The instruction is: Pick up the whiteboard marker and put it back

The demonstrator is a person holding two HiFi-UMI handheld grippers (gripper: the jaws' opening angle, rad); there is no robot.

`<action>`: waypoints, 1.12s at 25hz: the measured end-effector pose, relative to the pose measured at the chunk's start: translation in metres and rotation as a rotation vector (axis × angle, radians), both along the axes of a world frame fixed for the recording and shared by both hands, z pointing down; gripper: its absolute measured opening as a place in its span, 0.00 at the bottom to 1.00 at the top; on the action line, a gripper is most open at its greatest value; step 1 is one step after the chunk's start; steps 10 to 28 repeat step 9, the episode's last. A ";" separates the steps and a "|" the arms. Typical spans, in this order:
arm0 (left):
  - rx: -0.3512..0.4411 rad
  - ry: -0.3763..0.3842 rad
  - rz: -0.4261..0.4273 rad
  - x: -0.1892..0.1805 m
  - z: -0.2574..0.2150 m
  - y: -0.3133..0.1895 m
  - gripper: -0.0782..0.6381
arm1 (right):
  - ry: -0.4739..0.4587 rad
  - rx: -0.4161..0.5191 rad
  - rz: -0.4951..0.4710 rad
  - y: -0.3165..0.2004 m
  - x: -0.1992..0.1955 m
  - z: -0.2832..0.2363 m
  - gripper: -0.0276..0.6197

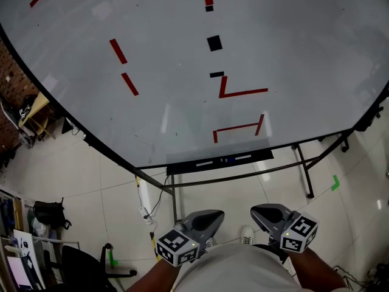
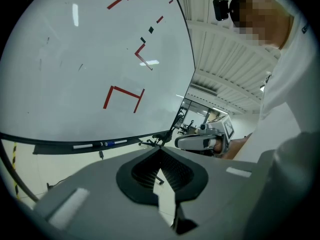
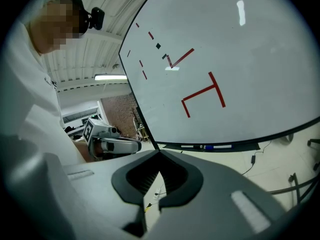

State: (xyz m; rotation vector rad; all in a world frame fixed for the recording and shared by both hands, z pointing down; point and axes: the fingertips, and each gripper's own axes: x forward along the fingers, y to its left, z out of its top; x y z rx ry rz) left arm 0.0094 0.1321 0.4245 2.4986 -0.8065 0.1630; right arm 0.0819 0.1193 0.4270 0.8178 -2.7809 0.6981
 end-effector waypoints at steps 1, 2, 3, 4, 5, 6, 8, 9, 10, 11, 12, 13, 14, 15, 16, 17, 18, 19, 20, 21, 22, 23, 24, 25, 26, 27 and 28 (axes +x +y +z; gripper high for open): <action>0.001 0.001 -0.001 -0.001 0.000 0.000 0.13 | 0.002 -0.003 0.004 0.000 0.000 0.001 0.04; 0.003 0.001 0.000 -0.001 0.000 0.000 0.13 | 0.003 -0.005 0.007 0.001 0.000 0.001 0.04; 0.007 0.002 0.001 -0.001 -0.001 0.000 0.13 | 0.006 -0.005 0.007 0.003 -0.001 0.001 0.04; 0.013 0.002 0.004 -0.001 -0.002 0.000 0.13 | 0.010 -0.003 0.006 0.003 -0.002 0.001 0.04; 0.019 0.003 0.006 -0.001 -0.004 0.000 0.13 | 0.015 -0.002 0.003 0.003 -0.003 0.002 0.04; 0.025 0.003 0.009 -0.001 -0.005 -0.001 0.13 | 0.018 -0.002 0.000 0.003 -0.004 0.004 0.04; 0.035 0.001 0.014 -0.001 -0.005 -0.002 0.13 | 0.023 -0.005 -0.005 0.002 -0.007 0.007 0.04; 0.039 0.000 0.016 -0.002 -0.005 -0.003 0.13 | 0.026 -0.007 -0.007 0.001 -0.008 0.009 0.04; 0.039 0.000 0.016 -0.002 -0.005 -0.003 0.13 | 0.026 -0.007 -0.007 0.001 -0.008 0.009 0.04; 0.039 0.000 0.016 -0.002 -0.005 -0.003 0.13 | 0.026 -0.007 -0.007 0.001 -0.008 0.009 0.04; 0.039 0.000 0.016 -0.002 -0.005 -0.003 0.13 | 0.026 -0.007 -0.007 0.001 -0.008 0.009 0.04; 0.039 0.000 0.016 -0.002 -0.005 -0.003 0.13 | 0.026 -0.007 -0.007 0.001 -0.008 0.009 0.04; 0.039 0.000 0.016 -0.002 -0.005 -0.003 0.13 | 0.026 -0.007 -0.007 0.001 -0.008 0.009 0.04; 0.039 0.000 0.016 -0.002 -0.005 -0.003 0.13 | 0.026 -0.007 -0.007 0.001 -0.008 0.009 0.04; 0.039 0.000 0.016 -0.002 -0.005 -0.003 0.13 | 0.026 -0.007 -0.007 0.001 -0.008 0.009 0.04; 0.039 0.000 0.016 -0.002 -0.005 -0.003 0.13 | 0.026 -0.007 -0.007 0.001 -0.008 0.009 0.04; 0.039 0.000 0.016 -0.002 -0.005 -0.003 0.13 | 0.026 -0.007 -0.007 0.001 -0.008 0.009 0.04; 0.039 0.000 0.016 -0.002 -0.005 -0.003 0.13 | 0.026 -0.007 -0.007 0.001 -0.008 0.009 0.04; 0.039 0.000 0.016 -0.002 -0.005 -0.003 0.13 | 0.026 -0.007 -0.007 0.001 -0.008 0.009 0.04; 0.039 0.000 0.016 -0.002 -0.005 -0.003 0.13 | 0.026 -0.007 -0.007 0.001 -0.008 0.009 0.04; 0.039 0.000 0.016 -0.002 -0.005 -0.003 0.13 | 0.026 -0.007 -0.007 0.001 -0.008 0.009 0.04; 0.039 0.000 0.016 -0.002 -0.005 -0.003 0.13 | 0.026 -0.007 -0.007 0.001 -0.008 0.009 0.04; 0.039 0.000 0.016 -0.002 -0.005 -0.003 0.13 | 0.026 -0.007 -0.007 0.001 -0.008 0.009 0.04; 0.039 0.000 0.016 -0.002 -0.005 -0.003 0.13 | 0.026 -0.007 -0.007 0.001 -0.008 0.009 0.04; 0.039 0.000 0.016 -0.002 -0.005 -0.003 0.13 | 0.026 -0.007 -0.007 0.001 -0.008 0.009 0.04; 0.039 0.000 0.016 -0.002 -0.005 -0.003 0.13 | 0.026 -0.007 -0.007 0.001 -0.008 0.009 0.04; 0.039 0.000 0.016 -0.002 -0.005 -0.003 0.13 | 0.026 -0.007 -0.007 0.001 -0.008 0.009 0.04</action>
